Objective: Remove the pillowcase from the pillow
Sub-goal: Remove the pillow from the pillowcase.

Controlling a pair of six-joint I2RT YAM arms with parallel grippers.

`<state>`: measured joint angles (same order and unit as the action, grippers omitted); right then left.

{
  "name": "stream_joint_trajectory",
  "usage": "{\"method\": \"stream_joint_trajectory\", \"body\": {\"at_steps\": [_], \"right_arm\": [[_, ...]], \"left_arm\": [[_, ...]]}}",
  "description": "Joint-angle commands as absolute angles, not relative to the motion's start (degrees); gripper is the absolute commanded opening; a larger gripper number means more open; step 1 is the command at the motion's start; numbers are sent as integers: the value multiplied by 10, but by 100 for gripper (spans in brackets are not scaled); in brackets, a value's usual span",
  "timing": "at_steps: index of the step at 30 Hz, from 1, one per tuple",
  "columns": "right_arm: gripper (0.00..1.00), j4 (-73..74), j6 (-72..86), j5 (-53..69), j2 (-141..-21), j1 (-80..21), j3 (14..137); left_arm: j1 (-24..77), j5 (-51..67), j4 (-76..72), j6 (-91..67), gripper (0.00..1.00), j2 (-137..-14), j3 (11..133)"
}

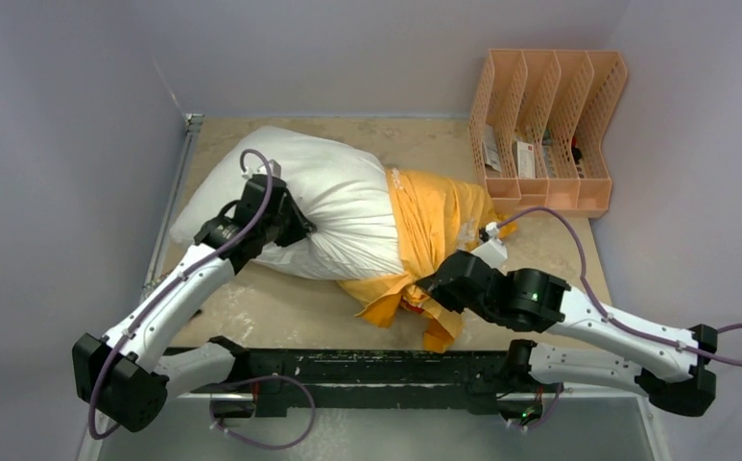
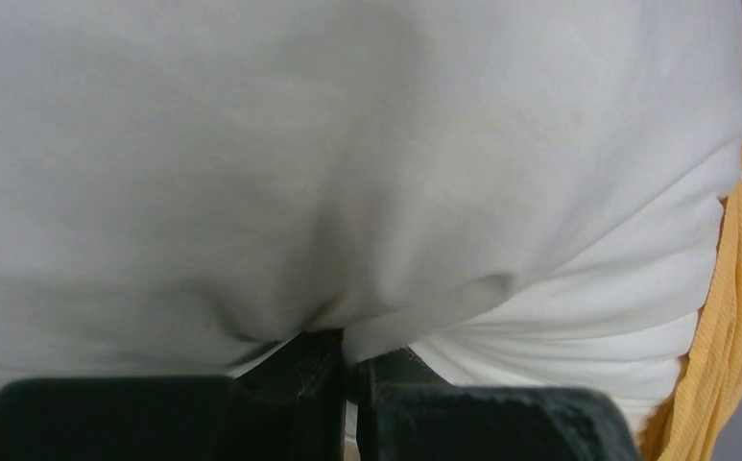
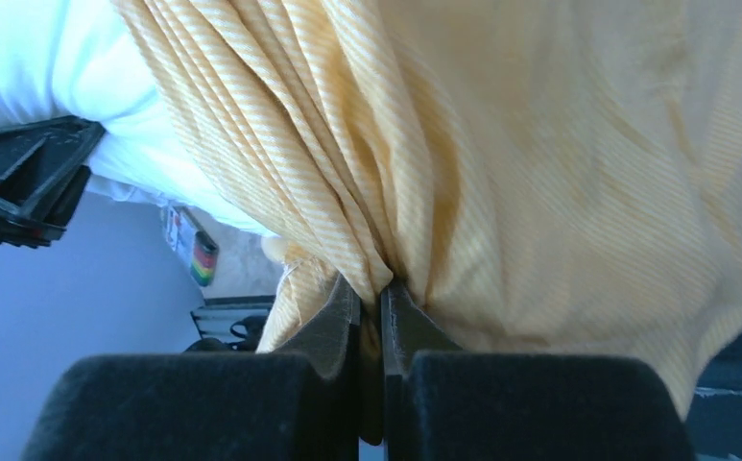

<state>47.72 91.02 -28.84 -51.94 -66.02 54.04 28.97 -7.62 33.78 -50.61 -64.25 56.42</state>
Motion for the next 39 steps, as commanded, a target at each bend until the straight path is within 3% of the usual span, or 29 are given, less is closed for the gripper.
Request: {"method": "stream_joint_trajectory", "body": {"at_steps": [1,11,14,17,20,24,29,33,36,39], "right_arm": [[0,782,875,-301,-500,-659,537],[0,791,864,-309,-529,-657,534],[1,711,788,-290,-510,-657,560],[21,561,645,-240,-496,-657,597],[58,502,581,-232,-512,-656,655],[78,519,519,-288,-577,-651,756],[87,521,520,-311,-656,-578,793],[88,371,487,-136,-685,-477,726],[86,291,443,-17,-730,-464,720],[85,292,430,23,-782,-464,740]], "left_arm": [[146,-292,388,-408,0,-632,588],[108,-291,421,-386,0,-608,589],[108,-267,428,-380,0,-592,583],[109,-191,406,-361,0,-561,565],[109,-117,402,-356,0,-541,549],[110,-77,424,-353,0,-517,537],[110,-60,442,-363,0,-490,532],[110,-53,450,-371,0,-475,534],[110,-54,461,-367,0,-473,542],[110,-57,464,-365,0,-474,544]]}}
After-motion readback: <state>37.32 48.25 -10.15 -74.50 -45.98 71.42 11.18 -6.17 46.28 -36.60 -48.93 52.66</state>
